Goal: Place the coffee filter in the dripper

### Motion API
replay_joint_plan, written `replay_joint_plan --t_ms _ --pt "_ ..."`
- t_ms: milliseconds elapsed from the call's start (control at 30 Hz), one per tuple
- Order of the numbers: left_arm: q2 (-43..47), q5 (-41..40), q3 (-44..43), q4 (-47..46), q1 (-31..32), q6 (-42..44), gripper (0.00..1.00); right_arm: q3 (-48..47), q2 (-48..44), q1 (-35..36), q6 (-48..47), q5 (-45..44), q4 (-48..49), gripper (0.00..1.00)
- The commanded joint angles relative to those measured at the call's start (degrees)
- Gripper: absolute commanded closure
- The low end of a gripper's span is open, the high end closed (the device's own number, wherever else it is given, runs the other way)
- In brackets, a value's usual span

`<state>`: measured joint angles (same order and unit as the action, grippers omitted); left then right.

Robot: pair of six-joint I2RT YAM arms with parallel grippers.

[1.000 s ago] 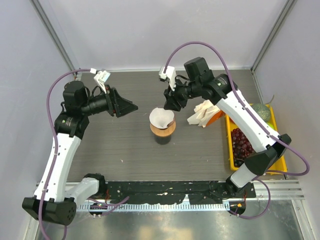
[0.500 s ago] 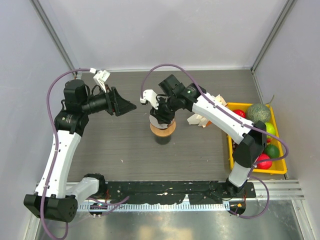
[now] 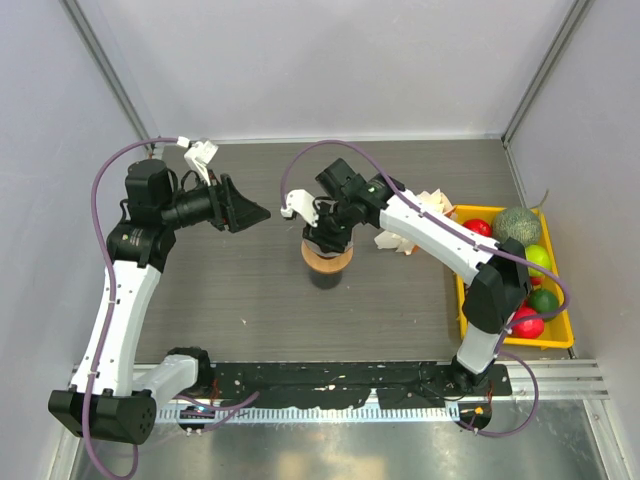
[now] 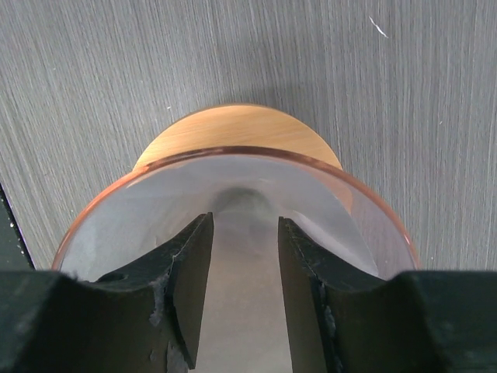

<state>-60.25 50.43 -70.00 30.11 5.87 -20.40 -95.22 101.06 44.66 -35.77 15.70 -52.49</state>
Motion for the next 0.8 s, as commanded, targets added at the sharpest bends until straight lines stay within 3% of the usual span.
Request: replay_joint_plan --t_ms 0,333,767 --pt "0.0 0.1 -2.6 0.5 -0.4 1.7 0.35 -1.0 0.5 -0.1 -1.0 -1.4 1.3 0.54" --pt "0.0 0.1 -2.9 0.6 -0.4 1.9 0.35 -6.7 -0.9 0.9 0.1 -0.6 -1.3 0.53" --pt "-0.6 -1.6 -5.1 2.9 -0.4 5.5 0.22 -11.8 -7.7 0.6 2.9 0.6 -1.7 0.44"
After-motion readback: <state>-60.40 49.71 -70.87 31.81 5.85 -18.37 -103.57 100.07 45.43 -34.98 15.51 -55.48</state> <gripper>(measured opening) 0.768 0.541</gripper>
